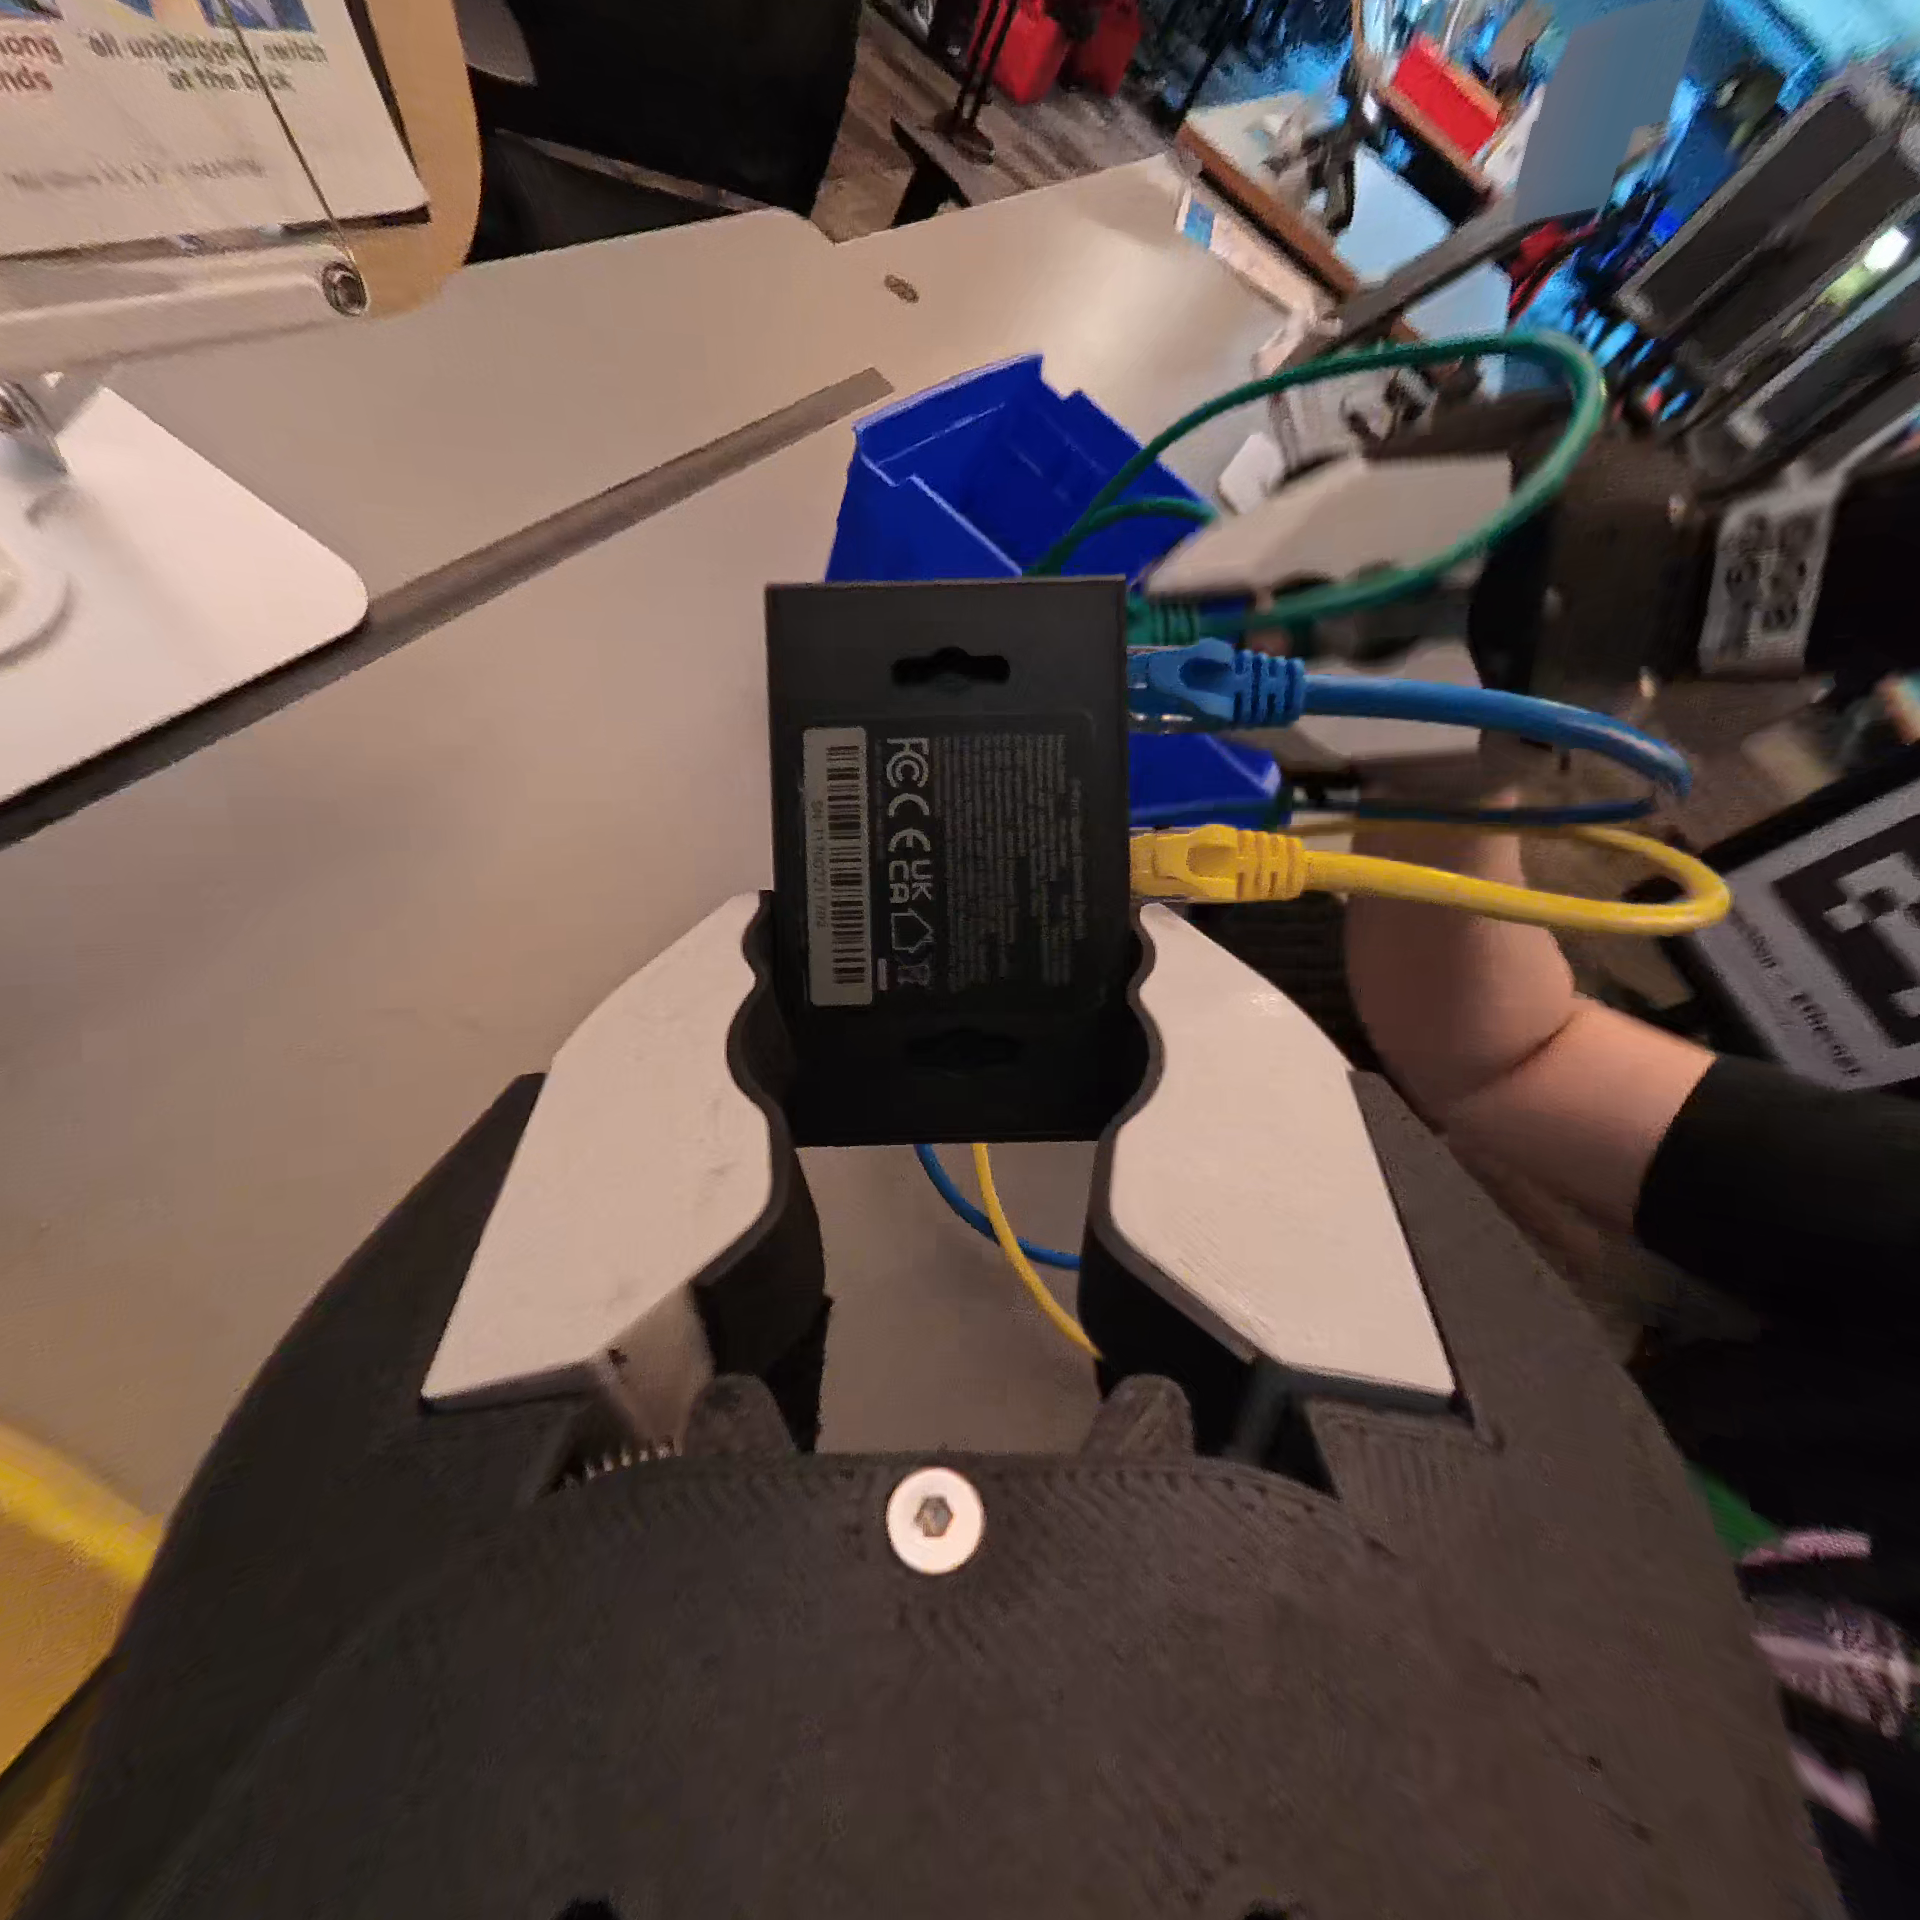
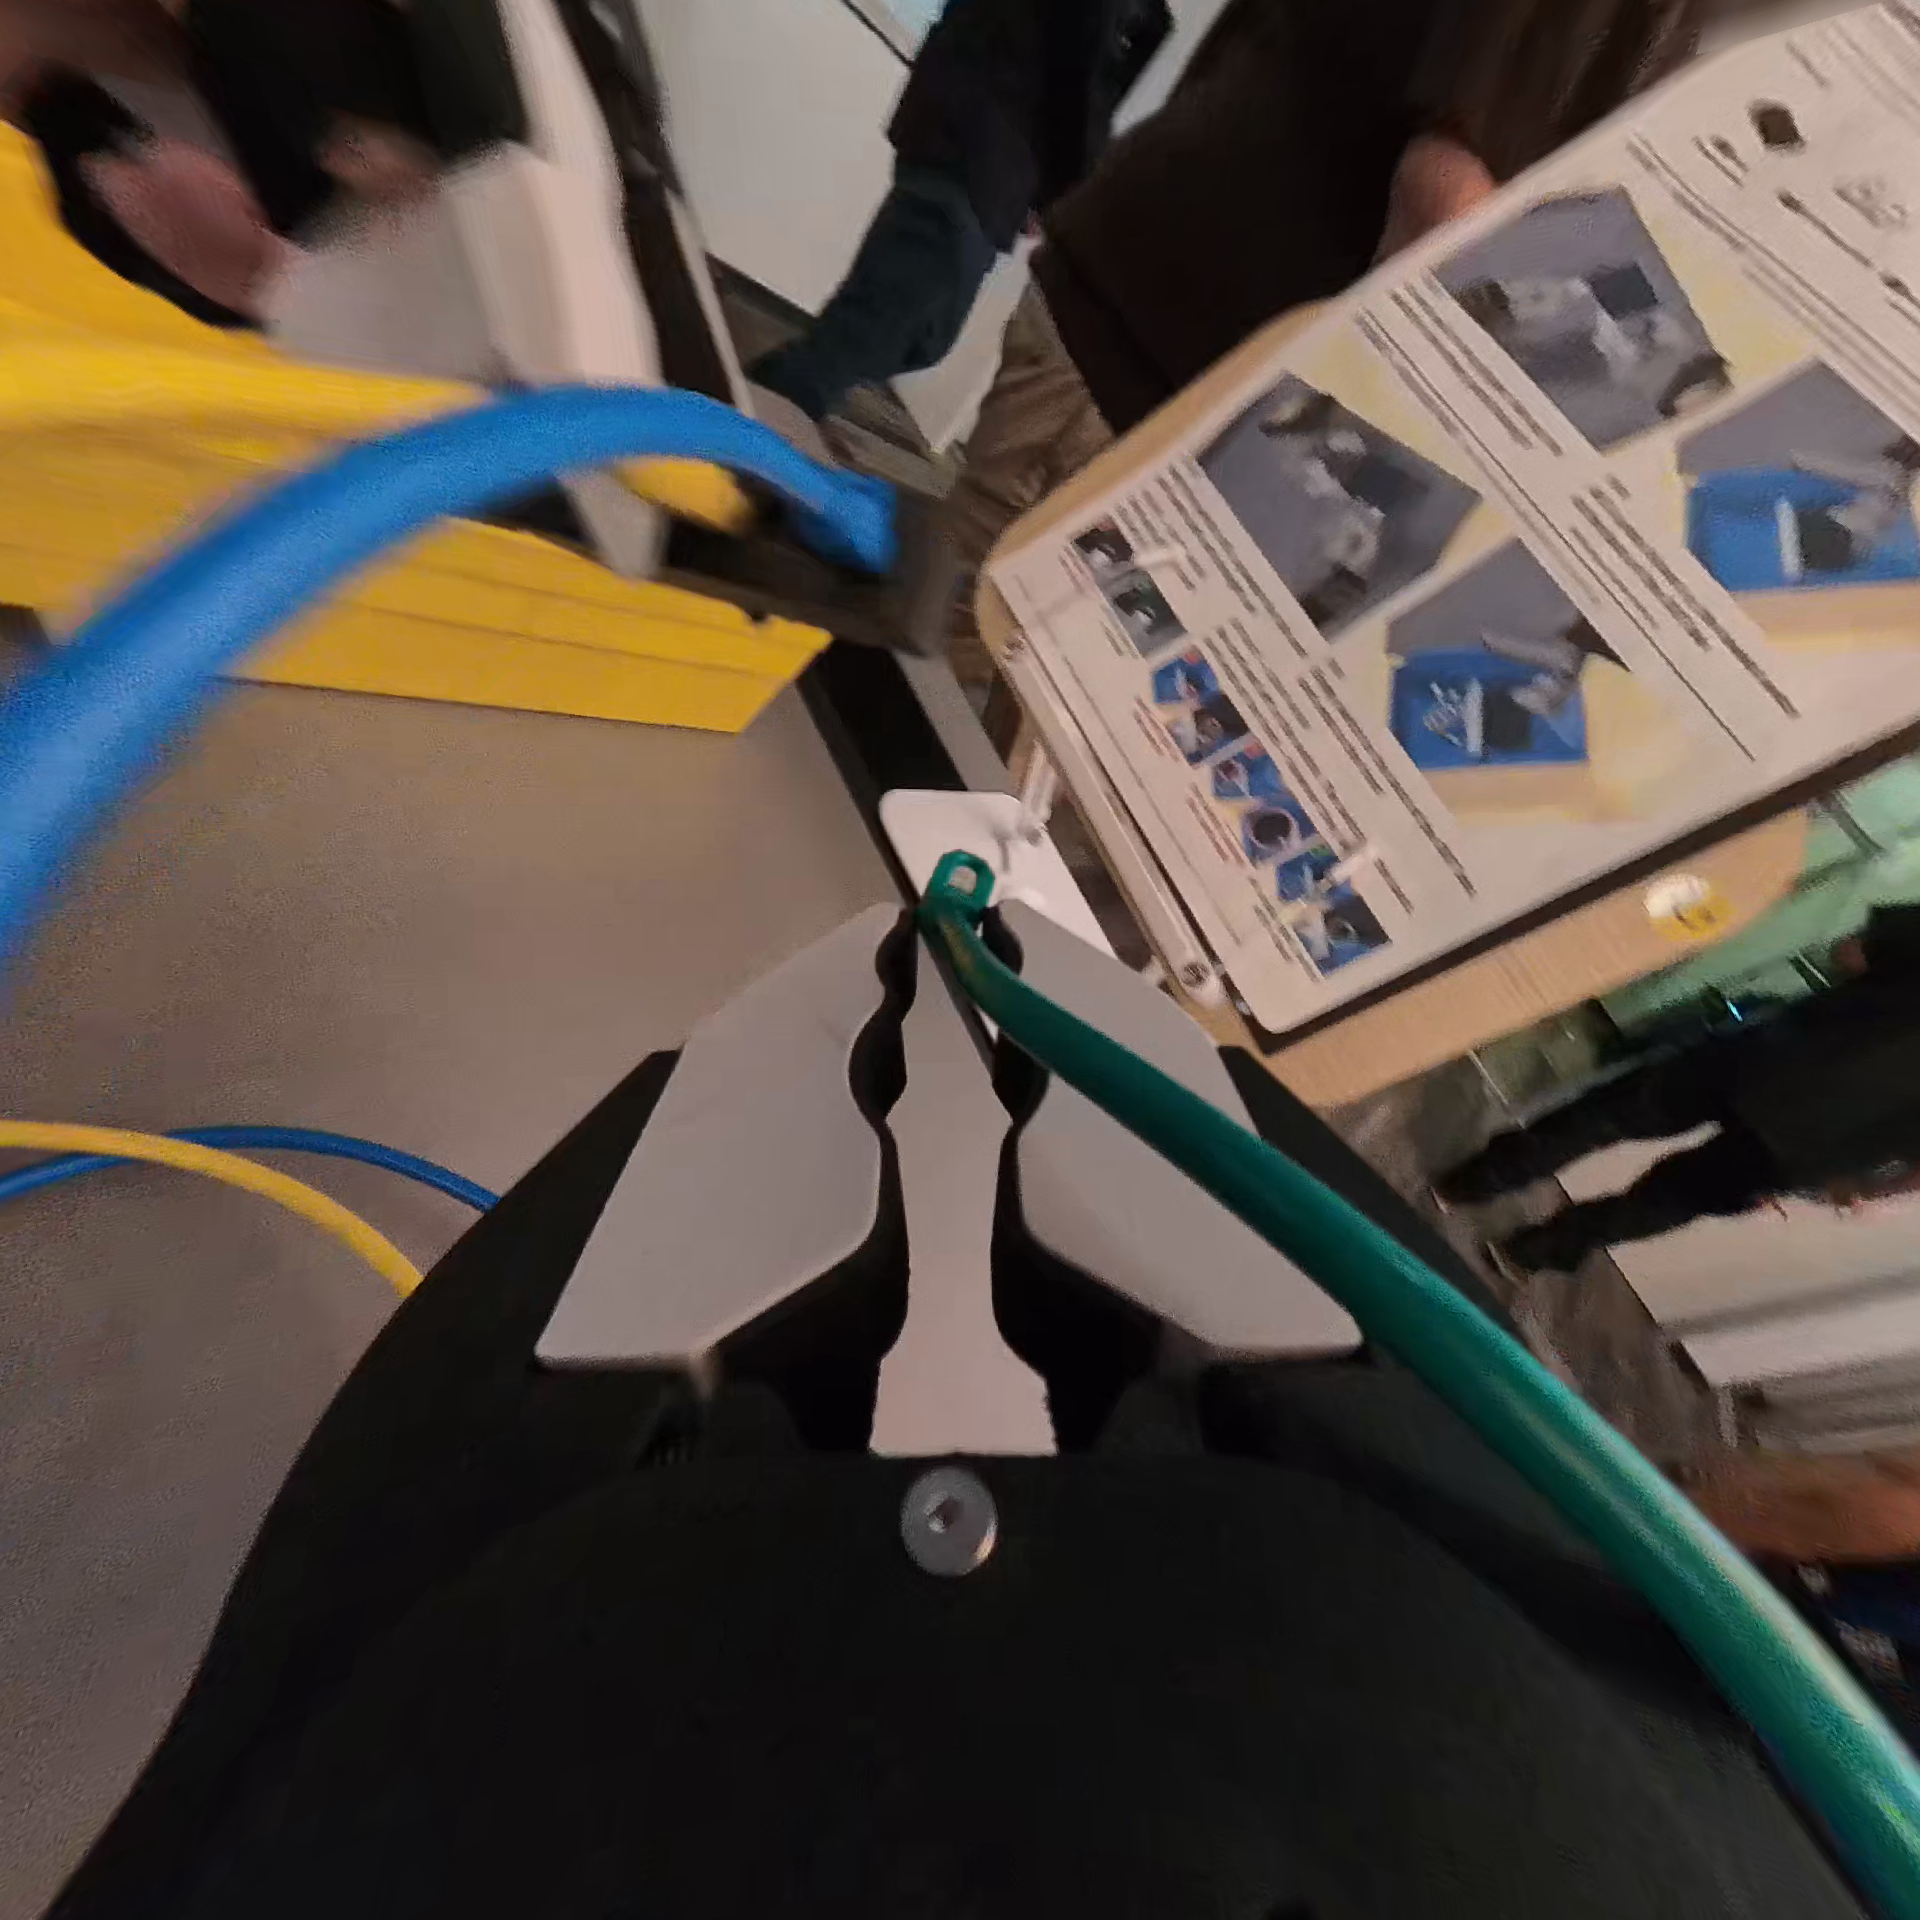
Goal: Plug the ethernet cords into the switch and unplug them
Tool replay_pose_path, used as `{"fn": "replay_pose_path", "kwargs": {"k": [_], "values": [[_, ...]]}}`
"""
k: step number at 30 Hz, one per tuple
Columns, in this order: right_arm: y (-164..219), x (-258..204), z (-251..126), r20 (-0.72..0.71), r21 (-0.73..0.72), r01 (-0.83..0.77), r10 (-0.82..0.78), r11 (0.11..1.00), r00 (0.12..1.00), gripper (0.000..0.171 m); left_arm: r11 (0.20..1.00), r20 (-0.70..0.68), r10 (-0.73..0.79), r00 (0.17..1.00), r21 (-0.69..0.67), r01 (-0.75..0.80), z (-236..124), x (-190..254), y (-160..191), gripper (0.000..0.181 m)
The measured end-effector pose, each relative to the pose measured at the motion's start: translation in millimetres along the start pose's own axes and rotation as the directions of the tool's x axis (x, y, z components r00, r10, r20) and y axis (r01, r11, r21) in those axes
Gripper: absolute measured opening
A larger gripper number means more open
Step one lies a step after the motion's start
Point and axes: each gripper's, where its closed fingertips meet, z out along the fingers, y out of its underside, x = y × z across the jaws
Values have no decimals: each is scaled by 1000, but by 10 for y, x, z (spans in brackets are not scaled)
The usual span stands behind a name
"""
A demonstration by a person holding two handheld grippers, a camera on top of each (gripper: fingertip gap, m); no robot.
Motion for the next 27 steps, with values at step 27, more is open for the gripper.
{"fn": "replay_pose_path", "kwargs": {"k": [27], "values": [[-309, 461, -626, -133, 390, 14, 42, 921, 990, 13, 816, 239, 149, 960, -578, 18, 1066, -782, 1443, 60]]}}
